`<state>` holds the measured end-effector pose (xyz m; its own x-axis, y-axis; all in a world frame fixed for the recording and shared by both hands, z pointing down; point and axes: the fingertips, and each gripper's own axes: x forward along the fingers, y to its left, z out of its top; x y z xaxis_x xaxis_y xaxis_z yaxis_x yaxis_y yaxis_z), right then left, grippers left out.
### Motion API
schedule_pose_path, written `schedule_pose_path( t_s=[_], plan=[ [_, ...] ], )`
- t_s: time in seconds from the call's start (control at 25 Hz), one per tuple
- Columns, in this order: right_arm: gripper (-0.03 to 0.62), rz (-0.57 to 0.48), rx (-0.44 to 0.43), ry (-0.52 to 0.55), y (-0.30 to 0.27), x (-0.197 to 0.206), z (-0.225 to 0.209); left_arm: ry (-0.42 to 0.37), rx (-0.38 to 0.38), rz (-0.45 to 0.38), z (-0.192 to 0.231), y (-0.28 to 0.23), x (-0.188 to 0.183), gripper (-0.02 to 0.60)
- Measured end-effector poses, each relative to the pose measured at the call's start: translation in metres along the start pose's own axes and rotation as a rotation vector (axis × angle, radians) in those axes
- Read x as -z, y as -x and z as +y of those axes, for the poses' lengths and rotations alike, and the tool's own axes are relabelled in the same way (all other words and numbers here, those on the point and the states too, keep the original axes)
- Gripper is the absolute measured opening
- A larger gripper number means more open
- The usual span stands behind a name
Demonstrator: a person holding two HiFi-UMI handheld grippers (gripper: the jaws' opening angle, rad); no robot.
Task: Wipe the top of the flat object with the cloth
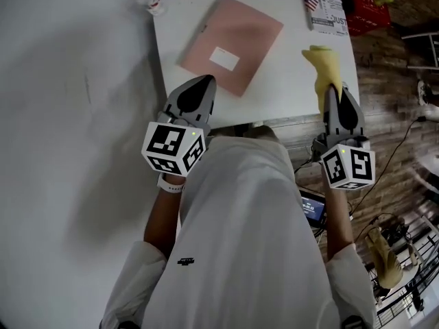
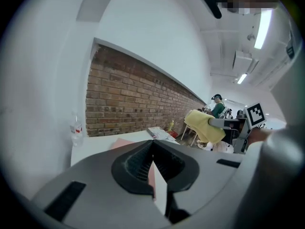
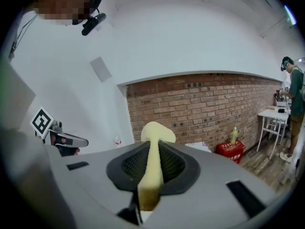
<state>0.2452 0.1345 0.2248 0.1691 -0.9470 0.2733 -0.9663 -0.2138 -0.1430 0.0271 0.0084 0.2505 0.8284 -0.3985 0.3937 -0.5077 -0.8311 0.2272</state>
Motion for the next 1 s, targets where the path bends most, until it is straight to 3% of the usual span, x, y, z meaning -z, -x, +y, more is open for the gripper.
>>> schedule_pose_path(
  t_s=[0.24,0.48,1.0],
  plan=[
    [0.049,-0.111,-0.034,0.023,0.007,-0.048,0.015,-0.017,-0.023,-0.099,0.005,0.024,-0.037,0.017],
    [0.048,-0.102,-0.017,0.057,0.015,-0.032,0.028,-0.011,-0.025,-0.121,0.007,0.032,-0.040,0.017],
    [0.046,-0.115,-0.092,0.105,0.007,-0.032,0.057,-0.023,0.008,-0.107,0.000,0.029,-0.037,0.017]
  ],
)
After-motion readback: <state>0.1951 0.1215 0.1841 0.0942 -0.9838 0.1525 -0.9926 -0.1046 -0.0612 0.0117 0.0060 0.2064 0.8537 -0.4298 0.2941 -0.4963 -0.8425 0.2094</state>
